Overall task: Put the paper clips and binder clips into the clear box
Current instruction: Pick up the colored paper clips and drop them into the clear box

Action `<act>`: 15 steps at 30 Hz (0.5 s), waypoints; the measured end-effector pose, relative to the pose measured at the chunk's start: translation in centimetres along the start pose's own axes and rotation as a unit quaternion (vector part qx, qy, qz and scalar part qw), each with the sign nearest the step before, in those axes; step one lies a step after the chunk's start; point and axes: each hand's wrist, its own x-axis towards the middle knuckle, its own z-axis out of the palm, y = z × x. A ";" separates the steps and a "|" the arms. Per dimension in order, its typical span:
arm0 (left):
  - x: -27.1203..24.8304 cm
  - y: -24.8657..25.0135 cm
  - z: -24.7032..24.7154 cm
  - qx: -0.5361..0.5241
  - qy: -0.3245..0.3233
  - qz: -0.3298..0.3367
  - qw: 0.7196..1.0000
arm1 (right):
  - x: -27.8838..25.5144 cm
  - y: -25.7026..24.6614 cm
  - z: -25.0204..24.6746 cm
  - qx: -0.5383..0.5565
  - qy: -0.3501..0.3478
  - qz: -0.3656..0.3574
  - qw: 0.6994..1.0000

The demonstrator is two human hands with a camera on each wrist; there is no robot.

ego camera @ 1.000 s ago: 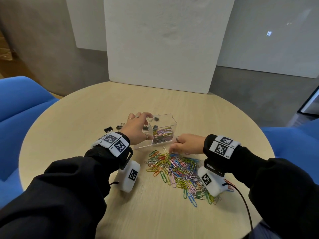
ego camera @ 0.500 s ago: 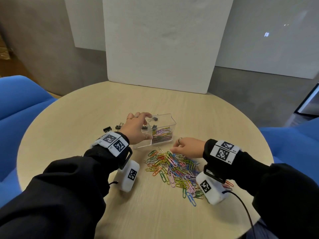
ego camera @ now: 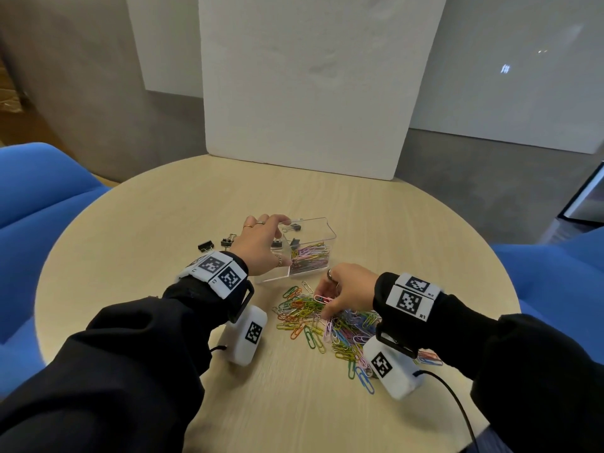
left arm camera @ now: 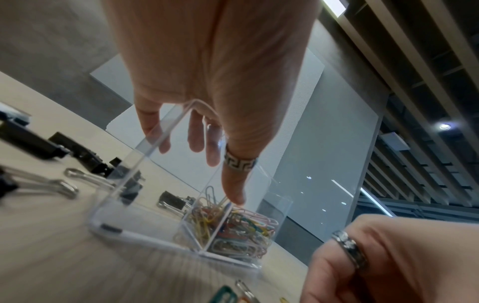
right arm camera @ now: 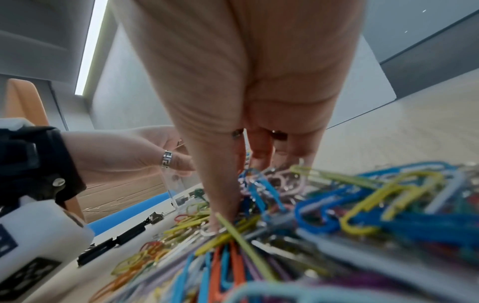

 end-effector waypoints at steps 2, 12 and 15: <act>0.0 0.0 0.0 -0.002 0.000 0.001 1.000 | 0.2 0.2 -0.1 0.007 0.012 -0.008 1.000; 0.0 -0.1 0.1 -0.008 0.007 0.004 1.000 | 0.3 0.6 -2.9 0.047 0.082 -0.026 0.995; 0.0 -0.1 0.1 -0.006 0.008 0.003 1.000 | 0.7 -0.3 -5.4 0.078 0.136 -0.037 0.987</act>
